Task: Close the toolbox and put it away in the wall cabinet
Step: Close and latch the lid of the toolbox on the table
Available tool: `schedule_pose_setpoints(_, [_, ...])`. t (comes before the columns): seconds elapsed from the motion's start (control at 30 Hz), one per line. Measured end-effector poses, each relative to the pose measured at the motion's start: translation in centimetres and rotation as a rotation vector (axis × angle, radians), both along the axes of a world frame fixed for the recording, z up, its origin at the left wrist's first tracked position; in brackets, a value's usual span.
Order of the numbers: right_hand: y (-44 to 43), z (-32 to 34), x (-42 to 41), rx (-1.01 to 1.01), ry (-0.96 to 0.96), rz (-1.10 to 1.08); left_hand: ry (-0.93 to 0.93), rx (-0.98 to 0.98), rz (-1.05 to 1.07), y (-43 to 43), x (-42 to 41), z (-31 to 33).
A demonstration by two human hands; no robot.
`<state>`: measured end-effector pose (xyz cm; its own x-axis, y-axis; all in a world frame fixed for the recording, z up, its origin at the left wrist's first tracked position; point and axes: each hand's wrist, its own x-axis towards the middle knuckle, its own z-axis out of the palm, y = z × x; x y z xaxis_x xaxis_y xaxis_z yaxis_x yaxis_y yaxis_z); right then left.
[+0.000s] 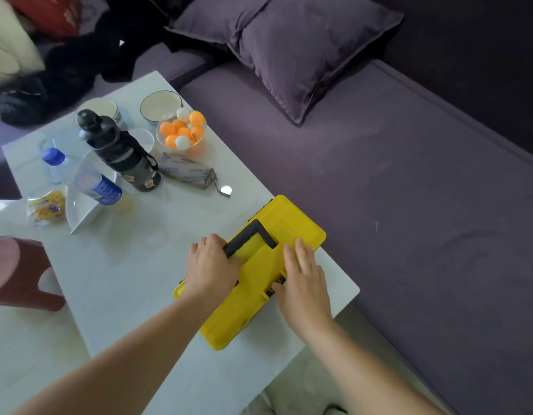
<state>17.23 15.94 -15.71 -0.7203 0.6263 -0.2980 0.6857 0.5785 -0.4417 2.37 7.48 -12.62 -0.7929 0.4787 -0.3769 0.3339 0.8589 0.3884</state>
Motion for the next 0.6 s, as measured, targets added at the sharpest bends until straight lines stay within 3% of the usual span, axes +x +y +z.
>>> schedule_pose_setpoints(0.17, [0.9, -0.4, 0.8, 0.012, -0.038, 0.022, -0.191, 0.042, -0.197, 3.2, 2.0, 2.0])
schedule_pose_setpoints(0.27, [0.8, -0.5, 0.9, 0.001, -0.027, 0.032, -0.425, 0.012, -0.094, 4.1, 1.7, 2.6])
schedule_pose_setpoints(0.37, [1.0, 0.2, 1.5, 0.019, -0.066, 0.065, -0.545, -0.018, -0.049, 4.3, 1.7, 4.1])
schedule_pose_setpoints(0.6, [3.6, 9.9, 6.4, 0.056, -0.011, 0.082, -0.741, -0.01, -0.027, 7.9, 4.2, 16.6])
